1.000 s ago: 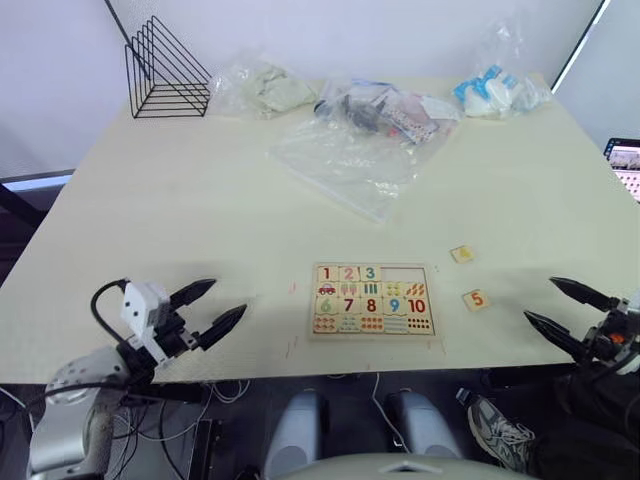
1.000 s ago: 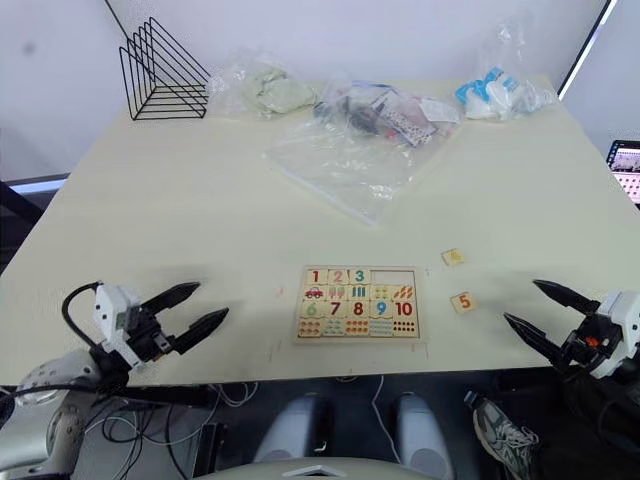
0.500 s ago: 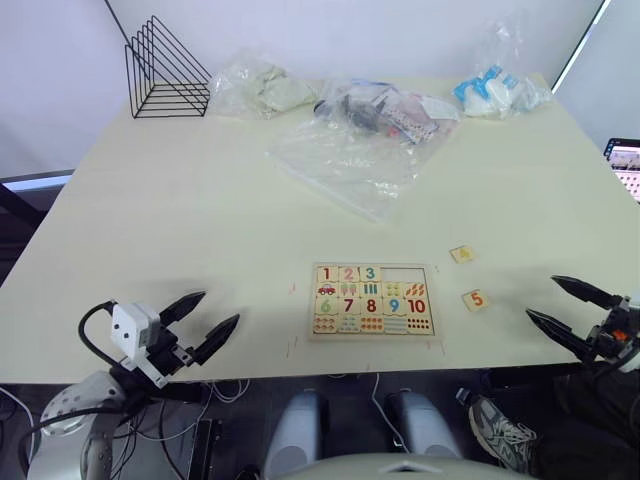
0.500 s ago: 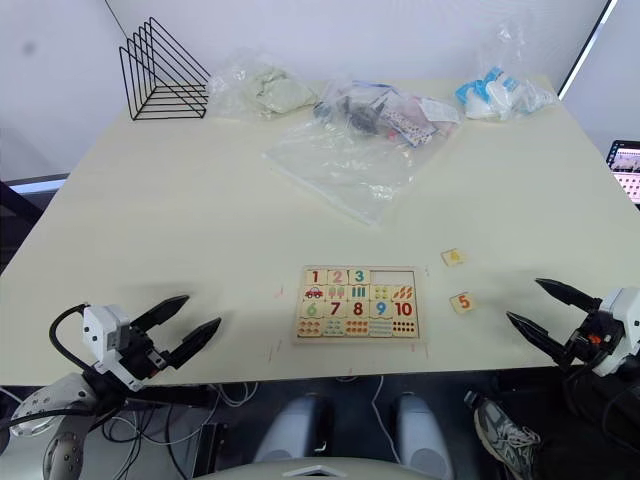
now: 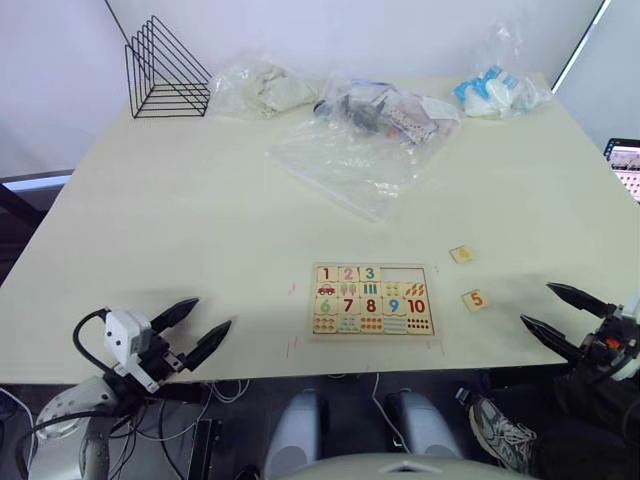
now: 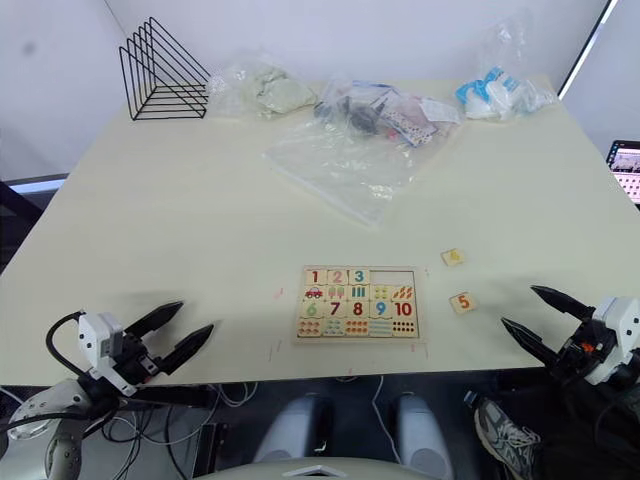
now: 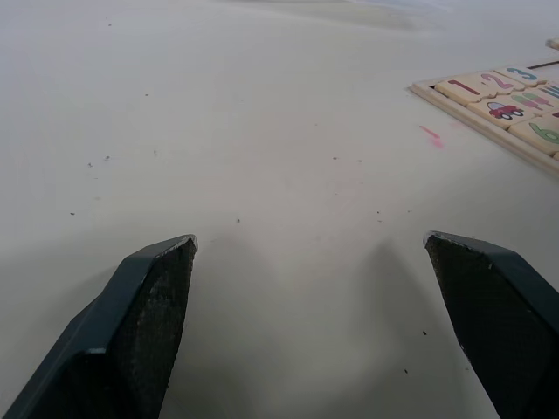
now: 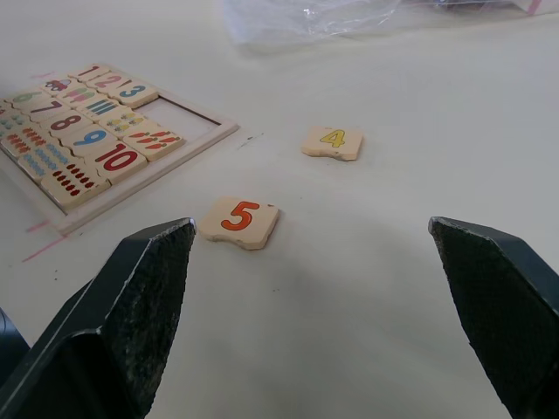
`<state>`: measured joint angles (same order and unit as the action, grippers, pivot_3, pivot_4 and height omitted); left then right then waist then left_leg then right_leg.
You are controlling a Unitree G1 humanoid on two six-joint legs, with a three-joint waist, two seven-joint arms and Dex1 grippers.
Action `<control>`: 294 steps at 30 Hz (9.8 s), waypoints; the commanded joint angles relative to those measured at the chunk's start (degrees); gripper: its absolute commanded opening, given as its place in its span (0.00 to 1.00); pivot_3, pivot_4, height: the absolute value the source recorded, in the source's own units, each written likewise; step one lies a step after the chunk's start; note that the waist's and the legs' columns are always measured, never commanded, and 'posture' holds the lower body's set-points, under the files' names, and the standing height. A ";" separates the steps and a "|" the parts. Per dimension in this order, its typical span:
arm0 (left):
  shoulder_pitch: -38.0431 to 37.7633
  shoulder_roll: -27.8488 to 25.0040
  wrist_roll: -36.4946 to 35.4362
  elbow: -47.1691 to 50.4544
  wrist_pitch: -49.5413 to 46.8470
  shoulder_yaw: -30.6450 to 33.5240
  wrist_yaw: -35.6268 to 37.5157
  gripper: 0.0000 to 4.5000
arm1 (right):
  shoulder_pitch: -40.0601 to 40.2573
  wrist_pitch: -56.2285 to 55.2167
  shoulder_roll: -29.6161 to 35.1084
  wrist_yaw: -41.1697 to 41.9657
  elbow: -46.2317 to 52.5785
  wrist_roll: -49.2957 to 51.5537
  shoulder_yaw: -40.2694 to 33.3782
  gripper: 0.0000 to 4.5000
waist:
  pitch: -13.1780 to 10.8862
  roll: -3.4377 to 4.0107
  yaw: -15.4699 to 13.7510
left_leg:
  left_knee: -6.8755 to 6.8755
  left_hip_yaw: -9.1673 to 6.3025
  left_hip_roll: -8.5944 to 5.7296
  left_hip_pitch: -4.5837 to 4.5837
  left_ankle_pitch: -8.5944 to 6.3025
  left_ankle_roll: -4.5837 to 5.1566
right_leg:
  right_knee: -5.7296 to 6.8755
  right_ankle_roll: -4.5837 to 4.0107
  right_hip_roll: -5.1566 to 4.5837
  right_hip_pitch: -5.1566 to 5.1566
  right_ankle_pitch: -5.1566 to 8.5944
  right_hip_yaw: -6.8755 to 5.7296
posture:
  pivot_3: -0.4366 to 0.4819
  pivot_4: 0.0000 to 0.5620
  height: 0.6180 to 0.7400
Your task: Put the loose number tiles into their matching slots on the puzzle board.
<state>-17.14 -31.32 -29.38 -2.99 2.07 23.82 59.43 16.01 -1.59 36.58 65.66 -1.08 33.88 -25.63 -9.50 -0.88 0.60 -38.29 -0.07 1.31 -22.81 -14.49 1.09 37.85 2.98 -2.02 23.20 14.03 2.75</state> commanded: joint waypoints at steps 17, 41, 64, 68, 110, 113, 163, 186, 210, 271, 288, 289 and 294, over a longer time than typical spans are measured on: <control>2.57 -1.86 -0.01 0.05 0.86 -0.25 1.34 0.98 | 0.77 -1.83 -1.56 -1.14 1.92 0.81 -1.56 1.00 | 0.00 0.00 0.02 | 0.00 -0.03 0.02 0.00 0.00 0.00 | 0.00 0.00 -0.02 0.00 0.00 0.03 | 0.48 0.27 1.00; 12.58 -8.25 0.00 6.69 -4.37 -8.44 6.64 0.98 | -5.94 9.27 -3.74 -20.51 13.88 -2.74 2.97 1.00 | -0.01 0.01 0.11 | 0.05 -0.06 -0.01 -0.02 0.00 0.00 | 0.00 0.04 0.02 0.02 -0.03 0.00 | 0.48 0.27 1.00; 25.30 -10.53 -1.04 1.24 -3.32 -13.15 22.71 0.98 | -18.21 33.23 -7.28 -42.89 16.15 -13.53 15.51 1.00 | -0.02 0.02 0.18 | 0.04 -0.06 -0.06 -0.12 0.00 0.00 | -0.01 0.20 0.04 0.08 -0.13 -0.03 | 0.48 0.27 1.00; 26.15 -10.42 -0.95 0.29 -3.11 -13.27 23.68 0.98 | -19.83 36.17 -7.82 -42.99 16.74 -13.07 16.35 1.00 | -0.02 0.02 0.23 | 0.04 -0.07 -0.06 -0.12 0.00 0.00 | -0.01 0.20 0.06 0.09 -0.13 -0.03 | 0.48 0.27 1.00; 28.03 -11.77 -1.30 -2.87 -2.20 -13.20 29.14 1.00 | -18.13 55.31 -24.50 -64.88 35.78 -17.99 16.22 0.33 | -0.03 0.03 0.32 | 0.09 -0.27 -0.03 -0.25 0.00 0.00 | 0.02 0.20 0.08 0.26 -0.13 0.00 | 0.48 0.27 1.00; 28.24 -11.73 -1.22 -3.29 -1.99 -13.29 29.49 1.00 | -17.49 58.93 -25.65 -65.81 38.25 -17.71 16.11 0.33 | -0.03 0.03 0.37 | 0.09 -0.28 -0.02 -0.24 0.00 0.00 | 0.01 0.20 0.08 0.26 -0.13 0.05 | 0.48 0.27 1.00; 26.57 -12.10 -1.55 -3.65 0.90 -12.67 30.24 1.00 | -27.13 11.37 14.05 6.95 -2.15 -10.63 14.92 0.99 | -0.10 -0.02 0.36 | 0.08 0.00 -0.04 -0.21 0.00 0.00 | -0.04 0.21 0.12 0.25 -0.13 0.07 | 0.48 0.27 1.00; 29.13 -12.11 -2.26 -2.63 -0.45 -14.23 31.08 1.00 | -57.41 -19.61 8.15 24.89 -51.74 -28.04 31.62 0.99 | -0.23 0.02 0.40 | 0.04 0.11 -0.03 -0.19 0.00 0.00 | 0.02 0.19 0.07 0.25 -0.17 0.12 | 0.48 0.27 1.00; 28.10 -12.74 -2.50 -2.50 -0.08 -13.59 30.87 1.00 | -63.81 -25.01 5.34 25.18 -63.33 -33.77 31.82 0.72 | -0.24 0.03 0.59 | 0.04 0.03 -0.04 -0.13 0.00 0.00 | 0.06 0.19 0.07 0.25 -0.17 0.17 | 0.48 0.27 1.00; 28.25 -12.36 -1.82 -2.77 0.92 -15.11 31.20 1.00 | -71.32 69.49 4.75 1.63 18.01 -35.44 63.33 0.19 | -0.28 0.09 0.33 | -0.14 -0.39 -0.05 -0.96 0.01 -0.01 | 0.10 0.18 0.01 0.94 -0.18 -0.19 | 0.48 0.27 1.00; 27.74 -12.40 -1.78 -2.41 1.00 -15.03 31.25 1.00 | -72.75 72.21 1.85 -3.68 18.25 -32.35 67.62 0.19 | -0.28 0.09 0.44 | -0.14 -0.40 -0.06 -0.97 0.01 0.00 | 0.11 0.18 0.01 0.94 -0.19 -0.23 | 0.48 0.27 1.00; 27.72 -12.42 -1.79 -2.39 0.99 -15.03 31.25 1.00 | -72.80 72.21 1.81 -3.92 18.19 -32.20 67.75 0.19 | -0.28 0.09 0.44 | -0.14 -0.40 -0.06 -0.97 0.01 0.00 | 0.11 0.18 0.01 0.94 -0.19 -0.23 | 0.48 0.27 1.00; 27.47 -12.49 -1.81 -2.29 1.02 -14.95 31.29 1.00 | -73.18 72.17 1.68 -4.67 17.66 -31.64 68.27 0.19 | -0.28 0.09 0.46 | -0.14 -0.40 -0.06 -0.97 0.01 0.00 | 0.11 0.17 0.01 0.94 -0.19 -0.24 | 0.48 0.27 1.00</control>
<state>10.70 -43.14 -30.64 -7.22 2.47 8.37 90.18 -55.48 70.69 38.20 61.31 15.68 1.88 42.85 -9.77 -0.78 1.05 -38.43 -0.47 1.26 -23.78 -14.48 1.09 37.97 3.15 -2.01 24.14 13.84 2.51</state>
